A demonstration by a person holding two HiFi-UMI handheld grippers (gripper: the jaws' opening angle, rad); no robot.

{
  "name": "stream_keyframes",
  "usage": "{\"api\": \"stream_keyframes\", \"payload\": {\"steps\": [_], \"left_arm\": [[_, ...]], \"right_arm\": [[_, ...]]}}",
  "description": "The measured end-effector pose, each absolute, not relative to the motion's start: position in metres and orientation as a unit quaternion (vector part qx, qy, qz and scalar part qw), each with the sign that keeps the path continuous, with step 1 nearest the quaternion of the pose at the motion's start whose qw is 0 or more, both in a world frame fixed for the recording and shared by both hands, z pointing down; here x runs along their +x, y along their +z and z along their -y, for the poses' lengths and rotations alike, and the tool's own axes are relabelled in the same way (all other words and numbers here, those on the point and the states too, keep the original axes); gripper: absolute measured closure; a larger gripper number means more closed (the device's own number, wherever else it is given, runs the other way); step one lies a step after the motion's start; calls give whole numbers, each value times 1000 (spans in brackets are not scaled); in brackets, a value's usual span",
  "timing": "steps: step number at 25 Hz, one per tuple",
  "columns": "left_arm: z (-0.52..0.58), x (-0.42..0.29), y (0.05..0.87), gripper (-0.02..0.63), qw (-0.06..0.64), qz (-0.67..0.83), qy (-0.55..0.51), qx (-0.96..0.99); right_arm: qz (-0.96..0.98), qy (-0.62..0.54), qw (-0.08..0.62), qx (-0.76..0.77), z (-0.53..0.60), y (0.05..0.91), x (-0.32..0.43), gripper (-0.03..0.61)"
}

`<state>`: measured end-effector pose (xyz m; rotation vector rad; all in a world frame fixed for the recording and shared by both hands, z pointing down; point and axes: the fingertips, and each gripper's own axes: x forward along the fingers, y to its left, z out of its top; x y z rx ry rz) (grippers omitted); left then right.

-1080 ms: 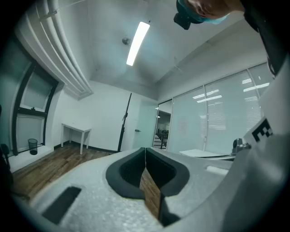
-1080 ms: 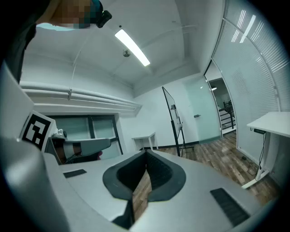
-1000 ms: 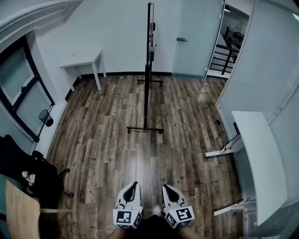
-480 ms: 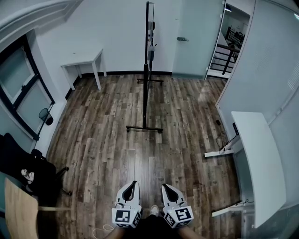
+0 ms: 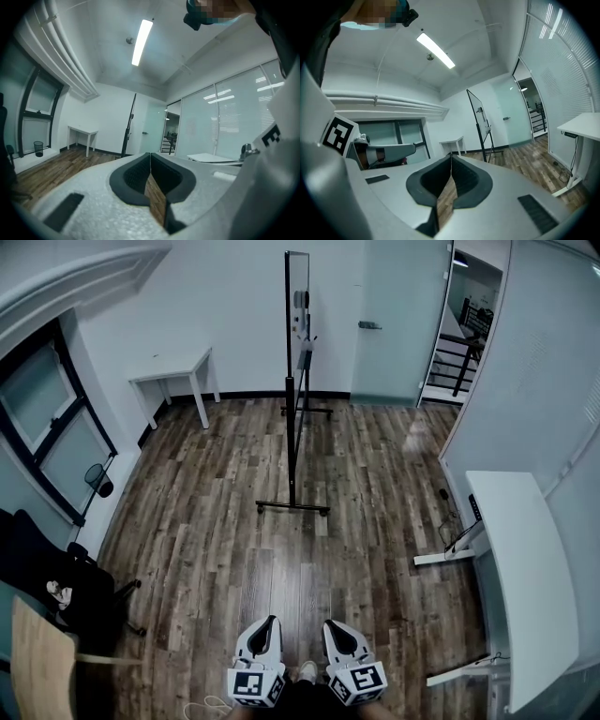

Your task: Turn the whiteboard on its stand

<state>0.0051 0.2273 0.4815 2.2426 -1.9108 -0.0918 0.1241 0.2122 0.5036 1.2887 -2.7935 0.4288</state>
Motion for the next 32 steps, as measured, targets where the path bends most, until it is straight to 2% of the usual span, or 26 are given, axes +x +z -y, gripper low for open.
{"api": "stream_keyframes", "payload": {"steps": [15, 24, 32], "left_arm": [[-163, 7, 493, 595, 95, 652, -37, 752], [-54, -17, 504, 595, 113, 643, -39, 757], [66, -73, 504, 595, 121, 633, -30, 764]], "right_arm": [[895, 144, 12, 422, -156, 523, 132, 563], [895, 138, 27, 424, -55, 525, 103, 564], [889, 140, 31, 436, 59, 520, 46, 564]]}}
